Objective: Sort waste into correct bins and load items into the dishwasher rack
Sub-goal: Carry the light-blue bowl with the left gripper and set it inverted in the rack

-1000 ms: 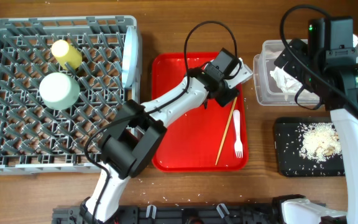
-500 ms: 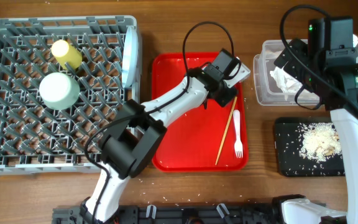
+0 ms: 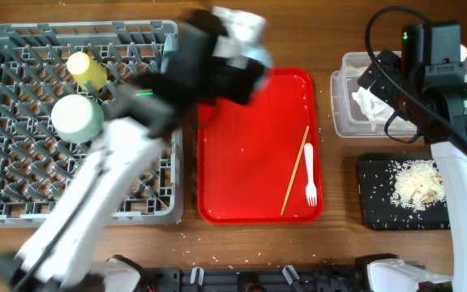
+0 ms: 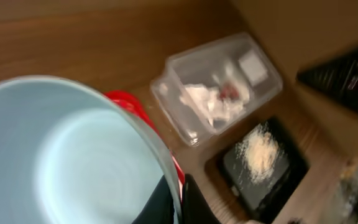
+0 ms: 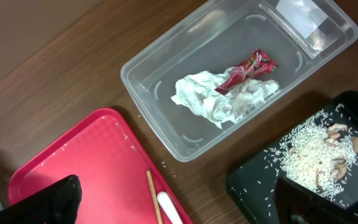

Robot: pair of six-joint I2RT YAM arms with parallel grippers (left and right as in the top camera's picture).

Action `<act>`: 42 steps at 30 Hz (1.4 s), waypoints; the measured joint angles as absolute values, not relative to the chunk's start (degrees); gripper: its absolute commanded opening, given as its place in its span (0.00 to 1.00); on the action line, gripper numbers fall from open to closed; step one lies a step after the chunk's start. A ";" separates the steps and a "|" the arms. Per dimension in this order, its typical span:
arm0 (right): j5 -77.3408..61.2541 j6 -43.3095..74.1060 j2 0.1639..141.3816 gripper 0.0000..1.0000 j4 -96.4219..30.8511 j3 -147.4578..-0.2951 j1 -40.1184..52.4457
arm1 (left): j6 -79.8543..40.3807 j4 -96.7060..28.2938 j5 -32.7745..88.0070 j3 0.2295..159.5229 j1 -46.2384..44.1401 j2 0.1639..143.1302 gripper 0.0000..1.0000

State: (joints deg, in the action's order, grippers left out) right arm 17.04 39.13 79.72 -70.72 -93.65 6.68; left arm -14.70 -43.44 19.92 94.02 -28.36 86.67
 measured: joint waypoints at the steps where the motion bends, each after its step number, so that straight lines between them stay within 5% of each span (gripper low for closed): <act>1: 17.04 39.13 79.72 1.00 -70.72 -93.65 6.68 | -19.31 -46.92 22.09 94.11 -20.16 83.13 0.04; 7: 17.02 39.13 79.72 1.00 -70.74 -93.65 6.68 | -28.64 -69.93 37.15 93.10 16.32 83.18 0.04; 13: 17.02 39.16 79.72 1.00 -70.70 -93.65 6.68 | -23.05 -68.51 54.85 76.77 37.85 83.83 0.04; 19: 17.02 39.16 79.72 1.00 -70.70 -93.65 6.68 | -19.86 -52.58 69.43 59.61 47.27 84.47 0.04; 33: 17.02 39.16 79.72 1.00 -70.70 -93.65 6.68 | -18.06 -53.56 69.12 56.84 53.95 88.29 0.04; 35: 17.02 39.16 79.72 1.00 -70.70 -93.65 6.68 | -18.09 -54.46 67.70 56.84 56.38 88.29 0.12; 37: 17.02 39.16 79.72 1.00 -70.72 -93.65 6.68 | -17.93 -55.02 65.21 56.84 59.42 88.29 0.32; 42: 17.02 39.16 79.72 1.00 -70.70 -93.65 6.68 | -17.61 -54.83 59.79 56.71 63.75 88.29 0.47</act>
